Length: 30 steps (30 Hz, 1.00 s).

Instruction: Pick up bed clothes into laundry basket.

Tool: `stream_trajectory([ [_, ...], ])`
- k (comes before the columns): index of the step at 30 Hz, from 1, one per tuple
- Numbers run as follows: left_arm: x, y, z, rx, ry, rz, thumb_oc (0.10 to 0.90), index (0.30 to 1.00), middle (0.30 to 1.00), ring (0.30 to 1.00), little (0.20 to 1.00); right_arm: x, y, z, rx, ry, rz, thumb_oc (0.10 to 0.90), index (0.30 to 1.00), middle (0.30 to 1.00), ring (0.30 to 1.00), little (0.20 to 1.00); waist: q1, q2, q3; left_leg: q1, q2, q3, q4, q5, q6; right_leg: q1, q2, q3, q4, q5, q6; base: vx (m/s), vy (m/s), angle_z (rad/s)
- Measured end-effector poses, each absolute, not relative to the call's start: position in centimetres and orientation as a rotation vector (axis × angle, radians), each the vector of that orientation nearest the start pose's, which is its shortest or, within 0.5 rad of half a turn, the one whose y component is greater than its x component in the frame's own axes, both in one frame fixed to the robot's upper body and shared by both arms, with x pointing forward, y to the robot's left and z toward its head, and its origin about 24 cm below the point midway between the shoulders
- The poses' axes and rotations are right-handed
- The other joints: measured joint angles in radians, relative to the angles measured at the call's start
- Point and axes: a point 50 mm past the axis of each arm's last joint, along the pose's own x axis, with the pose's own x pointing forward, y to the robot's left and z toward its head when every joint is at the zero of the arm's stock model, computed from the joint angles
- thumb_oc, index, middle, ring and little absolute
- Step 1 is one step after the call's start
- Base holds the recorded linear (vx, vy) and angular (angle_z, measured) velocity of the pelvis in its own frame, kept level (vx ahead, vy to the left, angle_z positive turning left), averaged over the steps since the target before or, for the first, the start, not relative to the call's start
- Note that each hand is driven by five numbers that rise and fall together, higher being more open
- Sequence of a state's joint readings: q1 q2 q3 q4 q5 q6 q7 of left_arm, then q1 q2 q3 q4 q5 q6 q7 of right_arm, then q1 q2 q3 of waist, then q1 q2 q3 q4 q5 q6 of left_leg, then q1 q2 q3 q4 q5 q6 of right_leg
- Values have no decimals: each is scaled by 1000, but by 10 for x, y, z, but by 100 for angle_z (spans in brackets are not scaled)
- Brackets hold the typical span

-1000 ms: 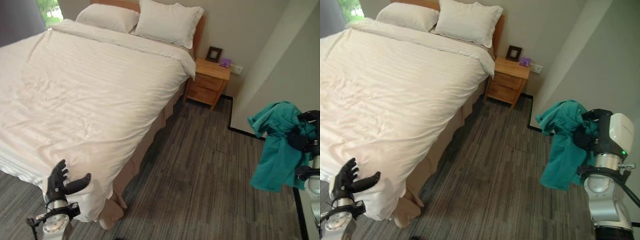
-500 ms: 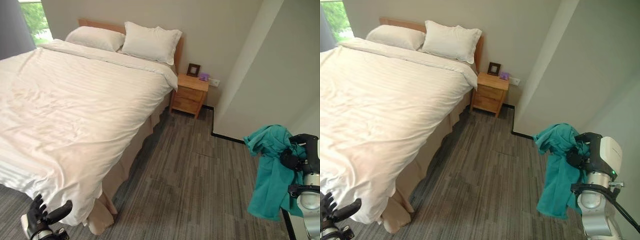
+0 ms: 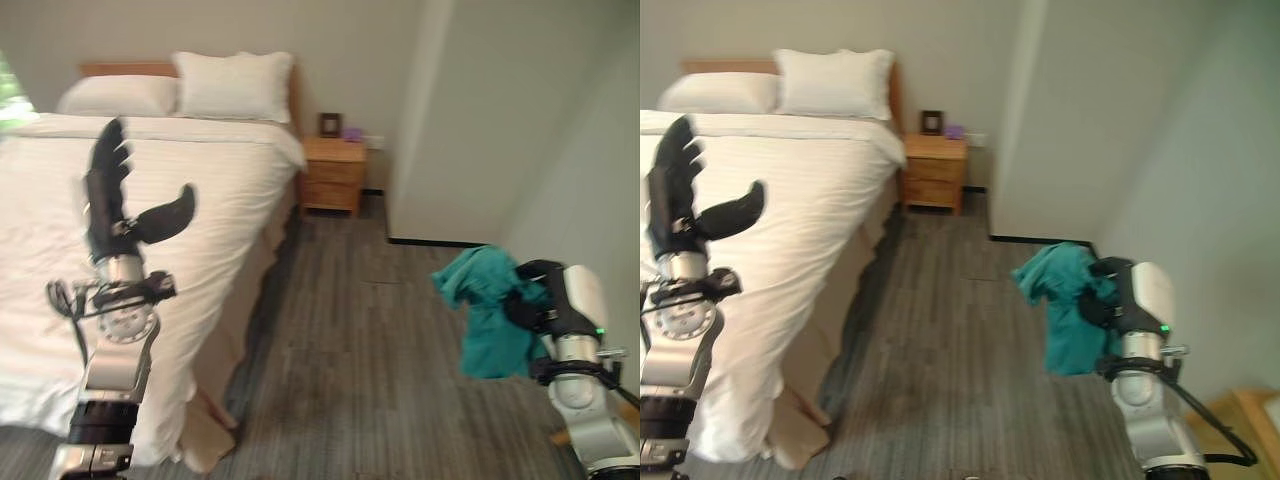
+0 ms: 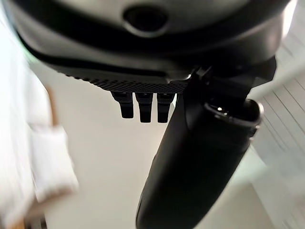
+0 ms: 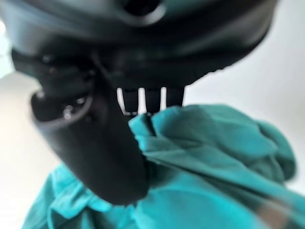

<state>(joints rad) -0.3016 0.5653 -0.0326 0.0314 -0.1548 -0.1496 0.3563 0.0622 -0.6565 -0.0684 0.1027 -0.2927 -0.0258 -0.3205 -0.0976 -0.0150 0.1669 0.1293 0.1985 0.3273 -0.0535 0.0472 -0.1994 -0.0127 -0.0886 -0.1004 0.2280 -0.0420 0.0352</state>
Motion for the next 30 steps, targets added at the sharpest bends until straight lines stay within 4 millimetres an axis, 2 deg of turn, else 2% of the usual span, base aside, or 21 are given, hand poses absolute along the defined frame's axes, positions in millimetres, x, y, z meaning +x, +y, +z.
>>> stream_trajectory([
  [1,297,230,160,325,-467,245,800,900,900,900,900,236,-304,82,-965,-37,-365,400,300,300,300,300,0,6,-2,0,-40,-57,5,-29,37,-26,3,45,-1,1,2,106,34,-175],
  [2,299,222,156,299,-457,220,800,900,900,900,900,238,-304,91,-967,-73,-378,400,300,300,300,300,1,30,6,-11,-80,-156,17,-84,117,-58,18,109,-26,24,19,107,33,-167],
  [3,300,219,154,287,-453,216,800,900,900,900,900,239,-303,93,-967,-83,-379,400,300,300,300,300,6,50,14,-21,-83,-172,21,-98,144,-65,32,121,1,32,28,142,42,-208],
  [4,301,216,152,280,-442,200,800,900,900,900,900,239,-299,89,-952,-74,-369,400,300,300,300,300,15,6,46,9,-167,-295,61,-121,179,-102,20,151,89,-6,-13,166,62,-189],
  [5,297,211,137,262,-395,186,800,900,900,900,900,238,-298,84,-957,-55,-354,400,300,300,300,300,9,-18,59,-17,-224,-442,128,-139,229,-93,52,260,55,24,-24,176,102,-183],
  [7,296,195,121,248,-335,121,800,900,900,900,900,236,-299,82,-967,-43,-356,400,300,300,300,300,10,-28,68,-65,-282,-547,96,-144,239,-67,74,386,-81,78,-20,185,137,-160],
  [8,297,185,116,240,-318,79,800,900,900,900,900,237,-299,84,-981,-48,-353,400,300,300,300,300,13,-18,68,-101,-295,-554,56,-131,237,-68,69,418,-153,118,3,236,203,-190],
  [9,298,169,105,202,-281,43,800,900,900,900,900,238,-299,83,-989,-47,-348,400,300,300,300,300,15,16,79,-117,-267,-526,57,-97,252,-51,98,442,-203,129,47,248,248,-189],
  [10,299,158,95,194,-236,3,800,900,900,900,900,238,-295,80,-984,-46,-336,400,300,300,300,300,21,50,95,-105,-225,-467,50,-39,273,-84,145,416,-74,104,69,239,250,-159],
  [12,296,143,85,212,-191,-78,800,900,900,900,900,234,-290,77,-992,-46,-307,400,300,300,300,300,-8,49,94,-92,-225,-430,46,-23,267,-61,153,408,33,0,79,168,204,-104],
  [13,295,131,83,211,-187,-122,800,900,900,900,900,236,-291,79,-999,-54,-309,400,300,300,300,300,-32,55,99,-80,-228,-413,22,6,272,-38,145,425,-3,-31,59,73,168,-84],
  [14,295,118,83,227,-189,-183,800,900,900,900,900,238,-290,83,-999,-68,-313,400,300,300,300,300,-50,68,111,-73,-226,-383,-7,46,270,-39,139,436,-26,-11,72,65,167,-67],
  [17,297,87,83,235,-193,-297,800,900,900,900,900,239,-287,80,-1002,-65,-292,400,300,300,300,300,-91,71,114,-60,-231,-336,-35,73,276,-31,125,463,-73,10,75,-4,162,-48],
  [20,302,69,99,235,-256,-348,800,900,900,900,900,252,-272,85,-1011,-118,-237,400,300,300,300,300,-114,53,131,-88,-232,-263,-34,68,282,-75,117,502,-98,35,88,-19,127,-64],
  [23,306,68,109,248,-292,-354,800,900,900,900,900,262,-259,90,-1019,-159,-200,400,300,300,300,300,-104,52,140,-104,-226,-193,-35,58,295,-118,86,434,-126,66,106,14,109,-78],
  [24,307,72,111,258,-302,-348,800,900,900,900,900,267,-254,94,-1029,-184,-187,400,300,300,300,300,-73,58,150,-101,-214,-136,-35,47,304,-154,46,290,-119,60,100,38,95,-118],
  [25,307,74,112,267,-304,-343,800,900,900,900,900,270,-251,97,-1034,-205,-178,400,300,300,300,300,-37,58,156,-101,-206,-93,-35,38,302,-182,8,202,-113,69,120,46,74,-116],
  [27,308,83,109,290,-294,-328,800,900,900,900,900,271,-249,99,-1041,-220,-176,400,300,300,300,300,-20,65,167,-96,-192,-65,-36,31,295,-187,-17,89,-124,86,131,64,71,-67],
  [28,305,91,103,283,-270,-305,800,900,900,900,900,271,-248,98,-1040,-217,-172,400,300,300,300,300,6,65,172,-75,-181,-34,-36,23,283,-192,-58,-42,-104,93,116,89,70,-62],
  [29,302,97,99,272,-254,-285,800,900,900,900,900,270,-248,96,-1040,-213,-166,400,300,300,300,300,21,61,174,-56,-178,-19,-35,16,272,-193,-76,-91,-89,111,119,68,87,-83],
  [30,298,110,90,267,-221,-245,800,900,900,900,900,269,-247,94,-1043,-209,-161,400,300,300,300,300,32,52,183,-23,-177,2,-36,0,259,-202,-77,-101,-36,161,81,58,112,-67],
])
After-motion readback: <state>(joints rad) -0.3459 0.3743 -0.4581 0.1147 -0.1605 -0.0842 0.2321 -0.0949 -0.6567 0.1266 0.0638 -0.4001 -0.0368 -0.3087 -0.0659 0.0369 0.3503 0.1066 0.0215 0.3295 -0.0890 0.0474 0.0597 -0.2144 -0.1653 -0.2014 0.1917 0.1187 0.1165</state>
